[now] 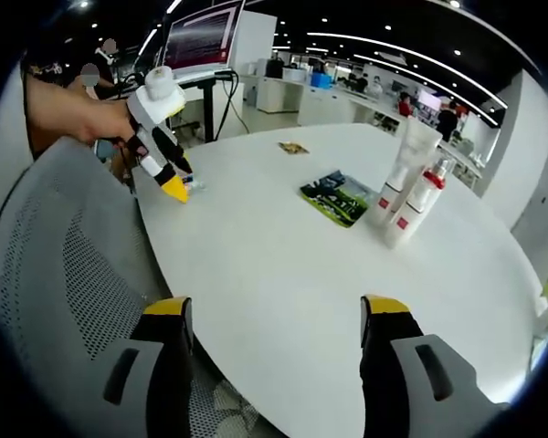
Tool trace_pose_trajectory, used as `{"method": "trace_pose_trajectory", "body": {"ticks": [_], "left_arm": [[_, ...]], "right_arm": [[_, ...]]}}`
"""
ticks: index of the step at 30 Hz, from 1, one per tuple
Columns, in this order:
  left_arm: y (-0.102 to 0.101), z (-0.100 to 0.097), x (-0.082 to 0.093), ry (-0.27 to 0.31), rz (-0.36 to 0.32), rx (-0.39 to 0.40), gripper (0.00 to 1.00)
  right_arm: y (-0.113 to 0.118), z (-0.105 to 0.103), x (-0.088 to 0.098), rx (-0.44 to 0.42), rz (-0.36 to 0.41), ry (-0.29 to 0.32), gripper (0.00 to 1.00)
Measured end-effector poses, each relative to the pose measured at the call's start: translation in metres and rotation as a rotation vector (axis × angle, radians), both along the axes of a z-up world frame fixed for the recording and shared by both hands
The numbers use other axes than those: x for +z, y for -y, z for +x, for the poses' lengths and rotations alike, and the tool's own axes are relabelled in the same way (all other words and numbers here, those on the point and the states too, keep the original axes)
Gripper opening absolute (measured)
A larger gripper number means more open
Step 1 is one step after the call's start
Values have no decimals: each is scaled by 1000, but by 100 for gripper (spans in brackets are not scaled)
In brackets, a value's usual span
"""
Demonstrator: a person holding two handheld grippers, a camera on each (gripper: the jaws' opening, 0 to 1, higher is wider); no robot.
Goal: Arrange the skincare products in the storage area until every visible bottle or jar stands upright without overlapping.
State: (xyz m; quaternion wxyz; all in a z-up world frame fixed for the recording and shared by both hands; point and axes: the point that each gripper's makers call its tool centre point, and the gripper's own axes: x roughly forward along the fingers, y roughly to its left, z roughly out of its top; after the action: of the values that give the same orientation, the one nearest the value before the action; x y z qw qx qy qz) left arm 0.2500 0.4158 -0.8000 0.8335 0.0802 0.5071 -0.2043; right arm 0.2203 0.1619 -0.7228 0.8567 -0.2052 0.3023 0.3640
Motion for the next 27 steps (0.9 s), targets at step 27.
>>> {"method": "trace_pose_trajectory", "body": {"ticks": [27], "left_arm": [[-1, 3, 18, 55, -70, 19, 42]], "right_arm": [[5, 2, -5, -10, -41, 3, 69]]}}
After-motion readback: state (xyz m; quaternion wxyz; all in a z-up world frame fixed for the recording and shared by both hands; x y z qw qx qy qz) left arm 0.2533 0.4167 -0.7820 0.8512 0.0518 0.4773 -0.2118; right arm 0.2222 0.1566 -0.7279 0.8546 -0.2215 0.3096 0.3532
